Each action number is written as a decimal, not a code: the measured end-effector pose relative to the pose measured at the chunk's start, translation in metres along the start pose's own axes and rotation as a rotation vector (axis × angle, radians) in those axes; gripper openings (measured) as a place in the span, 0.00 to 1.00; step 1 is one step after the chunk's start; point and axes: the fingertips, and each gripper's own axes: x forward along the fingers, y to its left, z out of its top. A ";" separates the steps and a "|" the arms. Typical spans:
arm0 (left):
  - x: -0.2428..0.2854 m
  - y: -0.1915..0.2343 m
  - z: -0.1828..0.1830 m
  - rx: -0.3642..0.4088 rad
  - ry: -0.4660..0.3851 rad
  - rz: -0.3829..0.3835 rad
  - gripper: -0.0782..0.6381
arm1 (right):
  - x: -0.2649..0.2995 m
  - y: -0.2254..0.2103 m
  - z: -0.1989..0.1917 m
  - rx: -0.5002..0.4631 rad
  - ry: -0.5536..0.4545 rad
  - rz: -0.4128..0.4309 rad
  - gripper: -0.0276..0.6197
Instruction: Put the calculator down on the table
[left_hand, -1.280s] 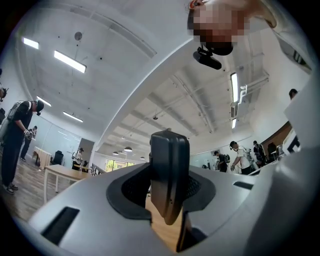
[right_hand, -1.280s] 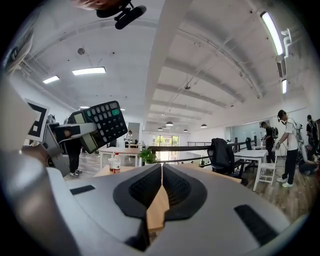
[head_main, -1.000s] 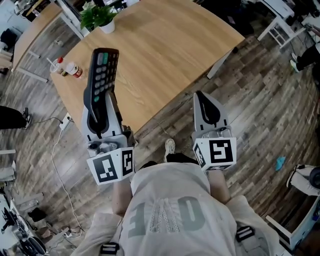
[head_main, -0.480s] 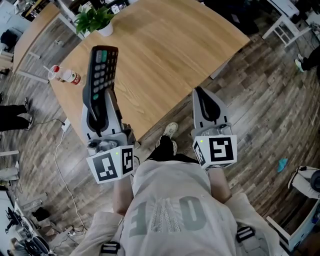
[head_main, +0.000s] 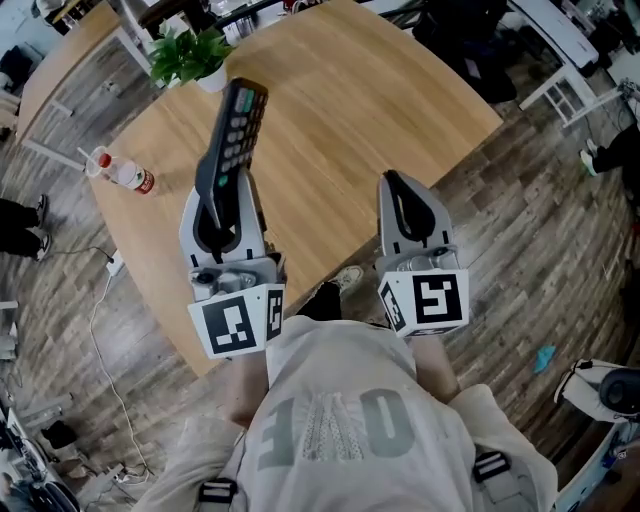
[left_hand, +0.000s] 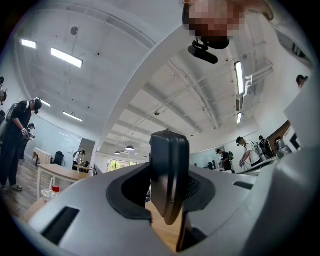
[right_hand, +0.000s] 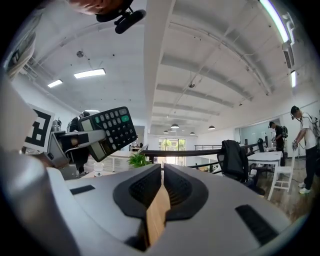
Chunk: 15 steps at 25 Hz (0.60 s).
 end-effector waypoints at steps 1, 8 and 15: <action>0.003 -0.001 -0.003 0.003 0.007 0.000 0.28 | 0.007 0.000 0.002 -0.002 -0.002 0.008 0.08; 0.021 -0.005 -0.024 0.039 0.041 0.000 0.28 | 0.044 0.002 0.003 -0.007 -0.020 0.063 0.08; 0.022 -0.006 -0.030 0.057 0.055 0.013 0.28 | 0.051 0.005 -0.001 0.009 -0.023 0.087 0.08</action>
